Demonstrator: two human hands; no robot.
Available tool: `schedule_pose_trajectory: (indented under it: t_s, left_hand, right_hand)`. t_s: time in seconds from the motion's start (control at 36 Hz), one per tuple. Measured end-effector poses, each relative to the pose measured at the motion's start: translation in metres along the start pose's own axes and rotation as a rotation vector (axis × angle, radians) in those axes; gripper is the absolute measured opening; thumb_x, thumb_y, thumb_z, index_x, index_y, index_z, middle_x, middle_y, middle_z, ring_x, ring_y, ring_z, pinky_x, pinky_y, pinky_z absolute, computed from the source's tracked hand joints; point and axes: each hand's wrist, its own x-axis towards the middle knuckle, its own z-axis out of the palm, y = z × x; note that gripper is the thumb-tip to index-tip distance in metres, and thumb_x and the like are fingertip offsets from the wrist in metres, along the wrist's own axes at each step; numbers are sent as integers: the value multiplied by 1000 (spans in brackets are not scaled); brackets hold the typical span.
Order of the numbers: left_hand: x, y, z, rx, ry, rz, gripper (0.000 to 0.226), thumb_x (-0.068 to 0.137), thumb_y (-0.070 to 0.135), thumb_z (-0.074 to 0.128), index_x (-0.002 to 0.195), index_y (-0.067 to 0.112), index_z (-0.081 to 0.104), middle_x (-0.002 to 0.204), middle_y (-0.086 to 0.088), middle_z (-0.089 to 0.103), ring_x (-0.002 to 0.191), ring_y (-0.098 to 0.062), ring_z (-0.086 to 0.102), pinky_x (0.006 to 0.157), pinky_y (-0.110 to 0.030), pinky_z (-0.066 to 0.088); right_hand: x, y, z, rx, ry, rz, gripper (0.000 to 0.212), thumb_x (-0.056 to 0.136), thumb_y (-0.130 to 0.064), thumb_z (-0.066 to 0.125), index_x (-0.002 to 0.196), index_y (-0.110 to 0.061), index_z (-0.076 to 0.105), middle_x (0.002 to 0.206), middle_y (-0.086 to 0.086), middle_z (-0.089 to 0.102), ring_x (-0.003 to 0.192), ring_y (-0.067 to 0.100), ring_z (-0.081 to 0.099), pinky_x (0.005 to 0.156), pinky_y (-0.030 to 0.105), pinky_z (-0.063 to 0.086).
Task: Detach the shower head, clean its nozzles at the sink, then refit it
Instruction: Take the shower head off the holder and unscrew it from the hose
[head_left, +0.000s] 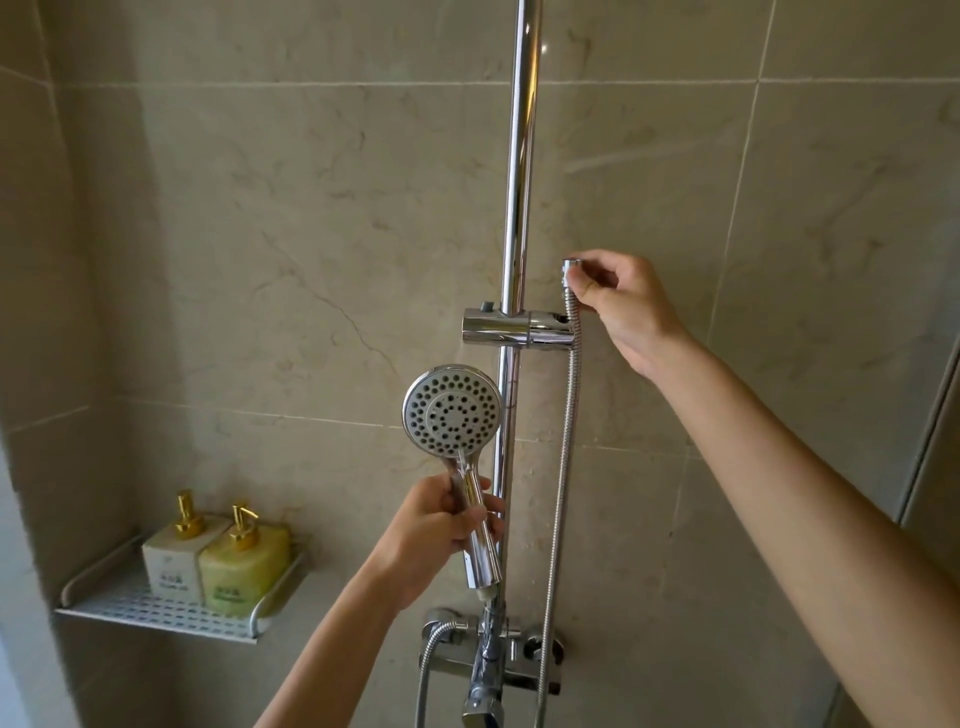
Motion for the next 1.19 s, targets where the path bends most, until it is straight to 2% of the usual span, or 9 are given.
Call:
schedule_pose_trajectory:
  t_s: [0.08,0.14,0.25,0.39,0.69,0.92,1.0,1.06,1.19]
  left_hand:
    - [3,-2,2,-13,-13,-2,24,93,-15,48,116,-8,53,100,-18,74,88,-34,69,88,-57,53]
    - [3,-4,3,-38,-21,-8,24,93,-15,48,116,-9,53,101,-19,74,87,-32,71,77,-44,58]
    - [3,-6,6,-64,-19,-8,23,93,-15,48,113,-6,55,102,-19,74,87,-30,72,71,-33,58]
    - [3,-6,5,-86,-23,-5,25,93,-15,47,116,-7,54,103,-21,73,88,-31,72,72,-34,58]
    - [2,-9,8,-105,-16,5,23,93,-14,48,113,-5,55,98,-18,74,86,-30,72,72,-33,58]
    - [-1,-6,12,-90,-10,-1,23,93,-14,49,114,-8,54,96,-16,74,87,-31,71,75,-36,57]
    - [-3,-5,13,-91,-19,-1,24,92,-14,49,114,-5,55,95,-15,73,87,-31,71,76,-38,57]
    - [-4,-5,15,-96,-22,-5,25,92,-13,49,116,-6,54,97,-17,72,88,-32,71,75,-34,57]
    - [-8,-7,18,-92,-35,-14,25,93,-12,49,118,-8,52,97,-18,70,88,-31,70,74,-34,57]
  right_hand:
    - [0,1,0,-2,-32,4,19,94,-4,65,96,-21,71,90,1,67,88,11,61,88,24,51]
    - [0,2,0,-36,-55,6,18,93,-5,67,99,-21,71,93,2,69,90,12,63,89,23,51]
    - [-5,8,0,-106,-70,11,15,93,-9,67,97,-23,71,87,-2,70,80,4,64,83,19,51]
    - [-12,15,1,-86,-74,43,12,94,-11,67,103,-19,71,95,4,69,91,13,63,93,29,50]
    - [-24,27,-2,-113,-74,95,14,92,-23,71,105,-18,72,93,-2,67,82,8,59,82,27,49]
    - [-38,36,-11,-37,-165,128,29,94,-19,67,123,-23,67,111,-2,70,100,9,64,78,29,53]
    - [-47,39,-15,31,-141,147,38,95,-15,67,132,-21,60,121,-2,69,101,6,64,76,26,52]
    - [-57,41,-18,80,-95,163,42,94,-14,67,135,-19,56,116,-2,69,96,3,65,75,26,53]
    - [-90,48,-18,96,156,115,20,94,-11,66,111,-21,63,96,-5,65,83,4,60,72,27,50]
